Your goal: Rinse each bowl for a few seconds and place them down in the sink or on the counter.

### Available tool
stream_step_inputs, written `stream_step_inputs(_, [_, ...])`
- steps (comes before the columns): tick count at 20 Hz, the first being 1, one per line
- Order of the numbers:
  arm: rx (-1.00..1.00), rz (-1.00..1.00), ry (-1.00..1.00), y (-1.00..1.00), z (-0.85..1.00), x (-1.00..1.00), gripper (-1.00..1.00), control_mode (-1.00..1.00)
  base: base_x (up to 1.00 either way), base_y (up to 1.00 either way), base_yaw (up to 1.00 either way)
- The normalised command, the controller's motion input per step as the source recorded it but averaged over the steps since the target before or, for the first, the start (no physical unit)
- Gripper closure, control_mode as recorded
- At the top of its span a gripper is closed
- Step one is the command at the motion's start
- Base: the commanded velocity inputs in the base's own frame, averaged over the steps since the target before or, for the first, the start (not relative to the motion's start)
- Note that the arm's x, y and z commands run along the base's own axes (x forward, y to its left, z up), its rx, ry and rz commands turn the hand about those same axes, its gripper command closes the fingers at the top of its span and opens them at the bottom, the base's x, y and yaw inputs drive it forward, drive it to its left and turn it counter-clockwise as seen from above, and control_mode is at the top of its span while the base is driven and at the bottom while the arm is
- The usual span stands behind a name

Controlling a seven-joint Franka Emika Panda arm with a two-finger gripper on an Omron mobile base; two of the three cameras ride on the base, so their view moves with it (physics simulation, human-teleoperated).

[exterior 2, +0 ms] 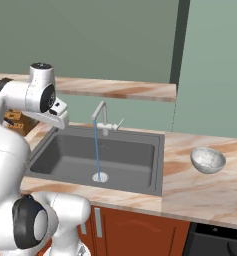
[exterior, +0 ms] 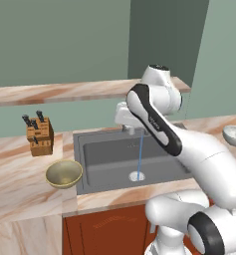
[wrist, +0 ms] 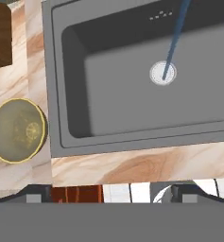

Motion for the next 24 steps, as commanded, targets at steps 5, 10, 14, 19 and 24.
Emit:
stream_step_inputs(5, [-0.03, -0.06, 0.08, -1.0, 0.54, -0.2, -1.0, -1.0, 0.0, 0.0, 0.0])
stream_step_inputs(10, [-0.08, -0.1, 0.04, -0.94, 0.25, -0.16, -1.0, -1.0, 0.0, 0.0, 0.0])
stream_step_inputs(14, [-0.13, -0.08, 0.0, -0.98, 0.03, -0.04, -1.0, -1.0, 0.0, 0.0, 0.0])
stream_step_inputs(19, [-0.13, -0.06, 0.0, -1.0, 0.0, -0.05, -1.0, -1.0, 0.0, 0.0, 0.0])
stream_step_inputs(24, [-0.09, -0.06, -0.01, -1.0, 0.0, -0.08, -1.0, -1.0, 0.0, 0.0, 0.0])
